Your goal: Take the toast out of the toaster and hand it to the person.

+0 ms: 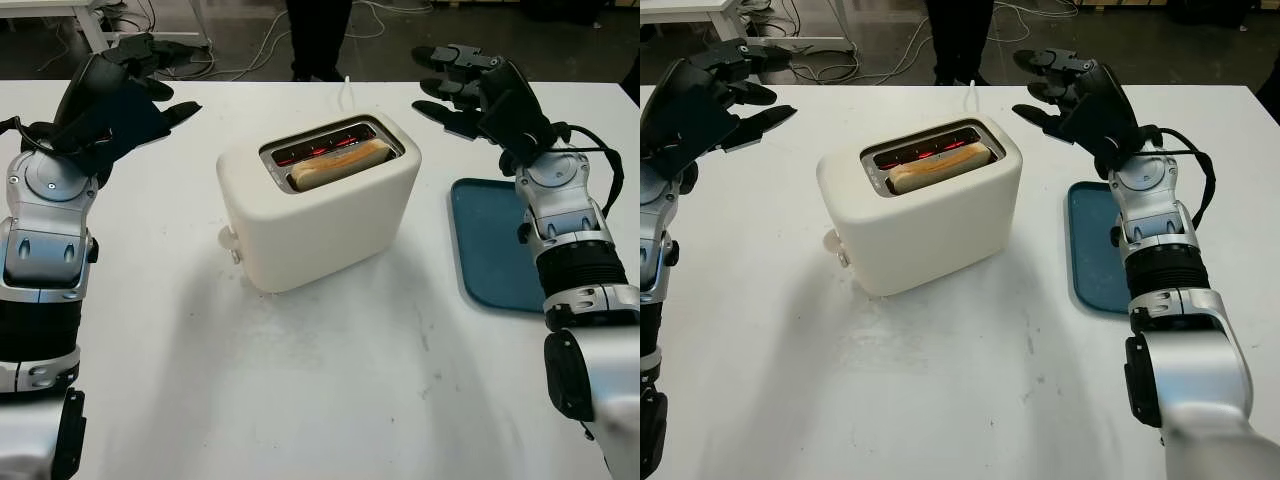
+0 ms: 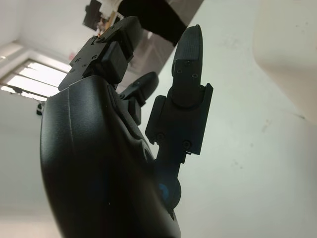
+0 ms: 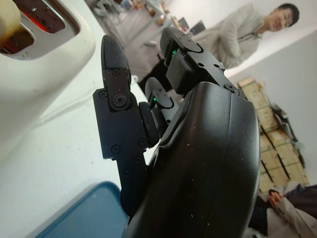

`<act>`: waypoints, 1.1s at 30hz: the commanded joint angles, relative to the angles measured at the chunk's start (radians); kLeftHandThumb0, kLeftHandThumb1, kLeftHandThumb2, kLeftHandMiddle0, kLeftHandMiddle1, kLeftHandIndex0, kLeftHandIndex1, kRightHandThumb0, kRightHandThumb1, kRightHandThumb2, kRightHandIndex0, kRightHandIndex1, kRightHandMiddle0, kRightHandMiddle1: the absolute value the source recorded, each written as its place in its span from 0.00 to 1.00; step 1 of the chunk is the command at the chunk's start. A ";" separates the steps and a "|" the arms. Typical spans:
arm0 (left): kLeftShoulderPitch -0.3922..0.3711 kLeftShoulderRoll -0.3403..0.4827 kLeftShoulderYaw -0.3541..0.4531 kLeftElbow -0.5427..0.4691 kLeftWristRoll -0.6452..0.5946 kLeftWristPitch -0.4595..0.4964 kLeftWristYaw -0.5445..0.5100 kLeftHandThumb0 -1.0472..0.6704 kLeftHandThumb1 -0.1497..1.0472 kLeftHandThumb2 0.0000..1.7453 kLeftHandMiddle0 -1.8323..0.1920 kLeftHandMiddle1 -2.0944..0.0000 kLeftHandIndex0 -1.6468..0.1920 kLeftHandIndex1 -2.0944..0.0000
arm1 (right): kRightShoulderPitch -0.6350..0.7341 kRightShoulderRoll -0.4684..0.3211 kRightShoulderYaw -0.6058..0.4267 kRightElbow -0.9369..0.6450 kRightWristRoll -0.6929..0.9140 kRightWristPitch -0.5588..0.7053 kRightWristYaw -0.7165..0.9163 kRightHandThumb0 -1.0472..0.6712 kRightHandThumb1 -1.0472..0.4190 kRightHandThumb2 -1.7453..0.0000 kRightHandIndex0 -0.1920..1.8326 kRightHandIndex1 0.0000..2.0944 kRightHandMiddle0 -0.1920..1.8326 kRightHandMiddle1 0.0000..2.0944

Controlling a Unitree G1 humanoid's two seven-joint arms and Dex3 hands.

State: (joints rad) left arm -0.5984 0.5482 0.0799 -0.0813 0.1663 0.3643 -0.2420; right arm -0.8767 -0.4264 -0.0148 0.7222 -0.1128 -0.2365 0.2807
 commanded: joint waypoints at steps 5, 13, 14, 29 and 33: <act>0.054 -0.001 0.035 -0.100 0.007 0.081 0.015 0.35 0.89 0.12 0.81 0.56 0.68 0.82 | 0.067 0.004 -0.019 -0.111 0.036 0.066 0.007 0.34 0.09 0.91 0.36 0.00 0.34 0.00; 0.064 -0.002 0.025 -0.153 0.019 0.139 0.017 0.38 0.89 0.13 0.80 0.60 0.69 0.83 | 0.076 0.014 -0.021 -0.139 0.037 0.094 0.001 0.34 0.09 0.91 0.36 0.00 0.33 0.00; 0.065 -0.001 0.022 -0.155 0.022 0.139 0.017 0.38 0.89 0.13 0.80 0.60 0.68 0.84 | 0.078 0.013 -0.020 -0.141 0.035 0.091 0.001 0.34 0.09 0.91 0.36 0.00 0.33 0.00; 0.042 -0.004 0.006 -0.128 0.026 0.128 0.025 0.36 0.89 0.12 0.78 0.62 0.66 0.85 | 0.086 0.006 -0.014 -0.154 0.022 0.098 0.002 0.34 0.09 0.91 0.35 0.00 0.33 0.00; 0.042 0.003 0.004 -0.106 0.022 0.092 0.023 0.35 0.89 0.12 0.77 0.61 0.65 0.85 | 0.087 0.007 -0.011 -0.163 0.019 0.113 0.000 0.35 0.09 0.90 0.35 0.00 0.33 0.00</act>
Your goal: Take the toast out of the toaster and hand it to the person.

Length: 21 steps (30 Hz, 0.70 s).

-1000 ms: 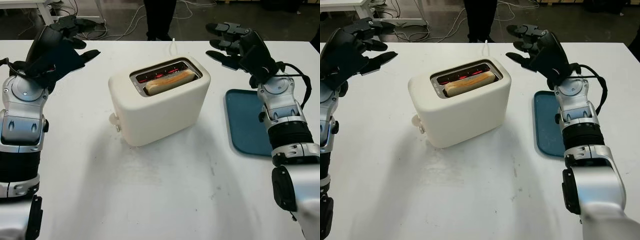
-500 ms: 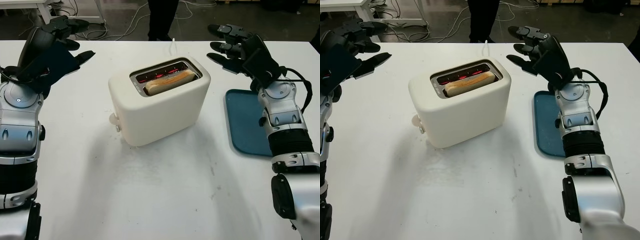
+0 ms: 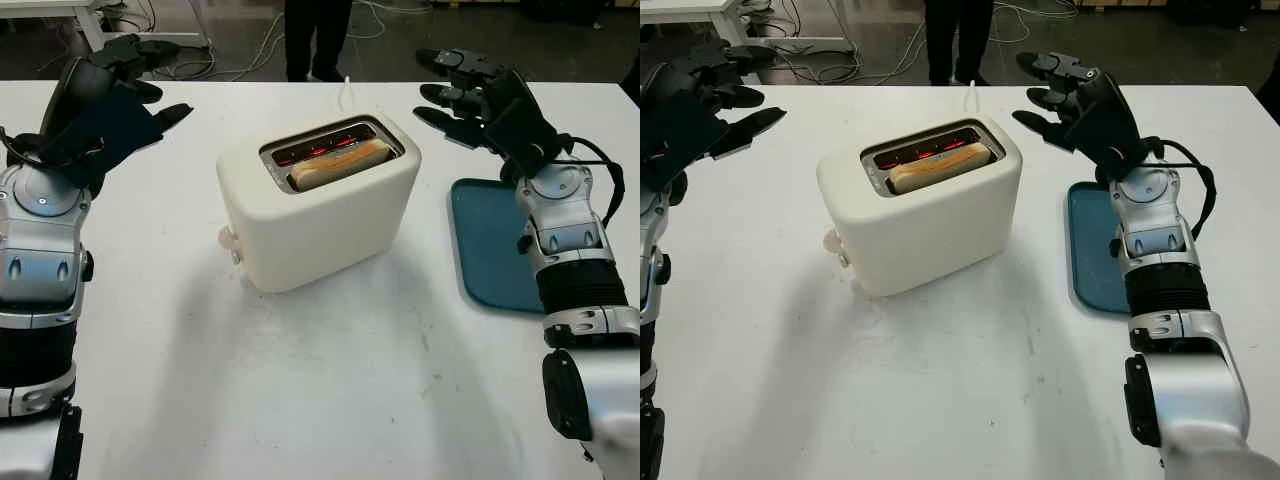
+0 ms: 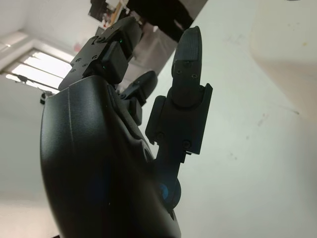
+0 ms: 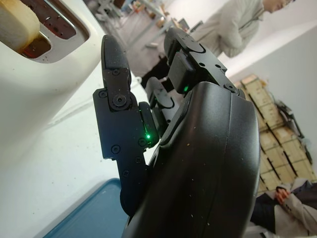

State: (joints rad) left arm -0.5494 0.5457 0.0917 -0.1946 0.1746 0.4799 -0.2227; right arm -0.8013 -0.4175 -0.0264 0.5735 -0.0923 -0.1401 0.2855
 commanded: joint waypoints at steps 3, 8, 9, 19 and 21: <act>-0.008 0.010 -0.009 0.020 0.016 -0.044 0.002 0.33 0.89 0.12 0.77 0.61 0.65 0.85 | 0.010 0.001 0.000 -0.017 0.003 0.023 -0.002 0.34 0.09 0.91 0.35 0.00 0.33 0.00; -0.012 0.007 -0.003 0.032 0.006 -0.055 -0.001 0.32 0.89 0.11 0.78 0.60 0.65 0.85 | 0.009 -0.001 0.000 -0.012 0.002 0.017 -0.003 0.34 0.09 0.91 0.36 0.00 0.33 0.00; -0.013 0.005 -0.002 0.032 0.004 -0.053 0.000 0.32 0.89 0.11 0.78 0.60 0.65 0.85 | 0.009 -0.002 0.002 -0.011 -0.002 0.018 -0.004 0.34 0.09 0.91 0.36 0.00 0.33 0.00; -0.014 0.008 -0.005 0.040 0.006 -0.065 -0.002 0.31 0.89 0.10 0.79 0.59 0.65 0.85 | 0.009 -0.003 0.002 -0.018 0.000 0.026 -0.003 0.34 0.09 0.91 0.36 0.00 0.33 0.00; -0.013 0.010 -0.005 0.046 0.006 -0.077 -0.002 0.30 0.89 0.11 0.79 0.58 0.65 0.85 | 0.008 -0.004 0.003 -0.014 -0.003 0.016 -0.004 0.34 0.09 0.91 0.36 0.00 0.34 0.00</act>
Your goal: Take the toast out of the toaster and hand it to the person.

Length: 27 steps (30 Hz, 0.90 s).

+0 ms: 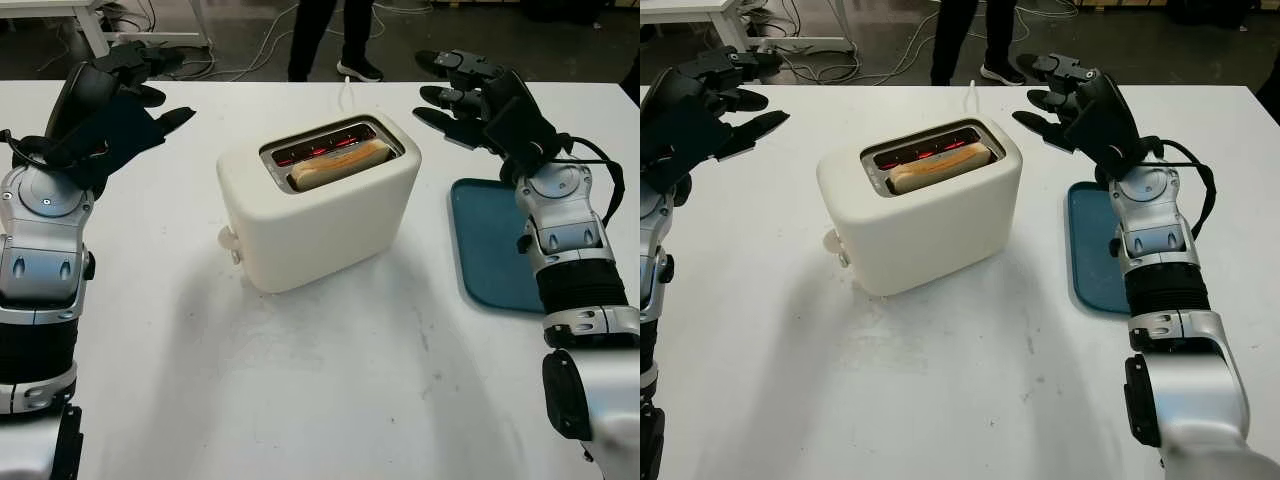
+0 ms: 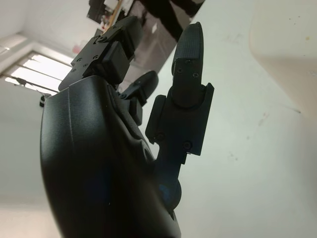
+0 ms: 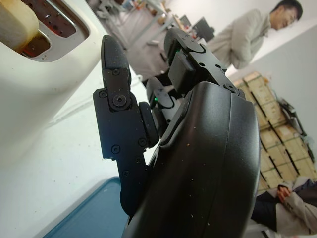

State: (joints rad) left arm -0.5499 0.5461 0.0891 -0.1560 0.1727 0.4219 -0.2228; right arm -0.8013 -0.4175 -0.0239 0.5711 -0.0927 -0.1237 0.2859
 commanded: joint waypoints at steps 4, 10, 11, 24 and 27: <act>-0.012 0.009 -0.004 0.006 0.012 -0.020 -0.001 0.29 0.89 0.11 0.79 0.57 0.65 0.85 | 0.008 -0.002 0.000 -0.014 0.002 0.005 -0.002 0.33 0.09 0.91 0.36 0.00 0.34 0.00; -0.013 0.003 -0.001 0.009 0.008 -0.021 0.003 0.31 0.89 0.11 0.79 0.56 0.65 0.85 | 0.009 -0.002 -0.001 -0.018 0.002 0.011 -0.004 0.33 0.09 0.91 0.36 0.00 0.34 0.00; -0.013 0.003 -0.001 0.010 0.007 -0.020 0.002 0.30 0.89 0.10 0.79 0.56 0.65 0.85 | 0.008 -0.002 -0.001 -0.019 0.003 0.013 -0.003 0.33 0.09 0.91 0.36 0.00 0.34 0.00; -0.012 0.001 -0.004 0.003 0.012 -0.013 0.005 0.31 0.89 0.10 0.80 0.55 0.65 0.84 | 0.011 -0.003 0.000 -0.015 0.001 0.003 -0.003 0.33 0.09 0.91 0.37 0.00 0.34 0.00; -0.011 0.005 -0.005 0.013 0.014 -0.033 0.005 0.29 0.89 0.10 0.78 0.54 0.65 0.83 | 0.011 -0.002 -0.001 -0.018 0.003 0.012 -0.003 0.33 0.09 0.91 0.37 0.00 0.34 0.00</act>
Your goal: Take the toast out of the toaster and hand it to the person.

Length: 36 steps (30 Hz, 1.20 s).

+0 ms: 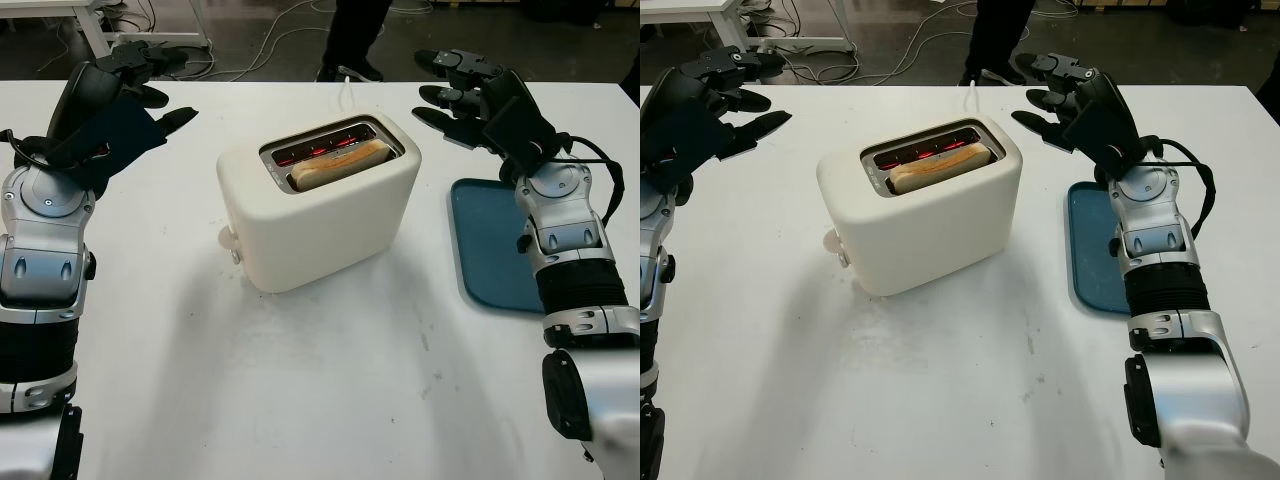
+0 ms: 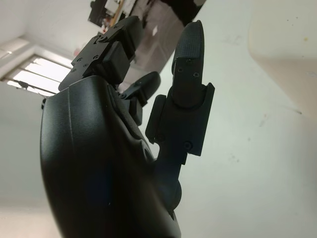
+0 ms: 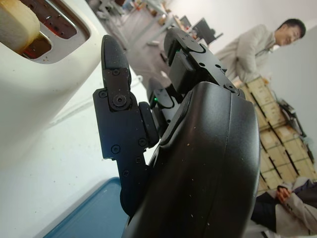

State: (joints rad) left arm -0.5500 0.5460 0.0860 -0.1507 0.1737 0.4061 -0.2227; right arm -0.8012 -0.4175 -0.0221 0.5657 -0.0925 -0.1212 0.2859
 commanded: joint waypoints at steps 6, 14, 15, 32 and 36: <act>-0.013 0.000 0.001 0.009 0.007 -0.008 0.006 0.32 0.89 0.11 0.79 0.54 0.66 0.83 | 0.010 -0.004 -0.001 -0.011 -0.002 0.007 -0.005 0.33 0.09 0.92 0.36 0.00 0.34 0.00; -0.010 0.003 0.001 0.008 0.009 -0.012 0.004 0.31 0.89 0.11 0.79 0.54 0.66 0.83 | 0.009 -0.001 -0.003 -0.005 0.003 0.004 -0.005 0.33 0.09 0.92 0.37 0.00 0.34 0.00; -0.010 0.003 0.001 0.008 0.009 -0.012 0.004 0.31 0.89 0.11 0.79 0.54 0.66 0.82 | 0.009 -0.001 -0.003 -0.004 0.003 0.003 -0.005 0.33 0.09 0.92 0.37 0.00 0.34 0.00; -0.012 0.002 -0.001 0.006 0.011 -0.007 0.005 0.33 0.89 0.10 0.79 0.55 0.66 0.82 | 0.010 -0.003 -0.005 -0.004 0.007 0.002 0.001 0.33 0.09 0.92 0.36 0.00 0.34 0.00; -0.011 0.007 -0.003 -0.002 0.015 0.005 0.001 0.32 0.89 0.11 0.80 0.55 0.66 0.82 | 0.010 -0.002 -0.005 -0.004 0.008 0.002 0.003 0.34 0.09 0.92 0.36 0.00 0.34 0.00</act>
State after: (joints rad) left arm -0.5500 0.5462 0.0853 -0.1435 0.1739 0.4027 -0.2226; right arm -0.8012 -0.4175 -0.0222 0.5656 -0.0918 -0.1188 0.2874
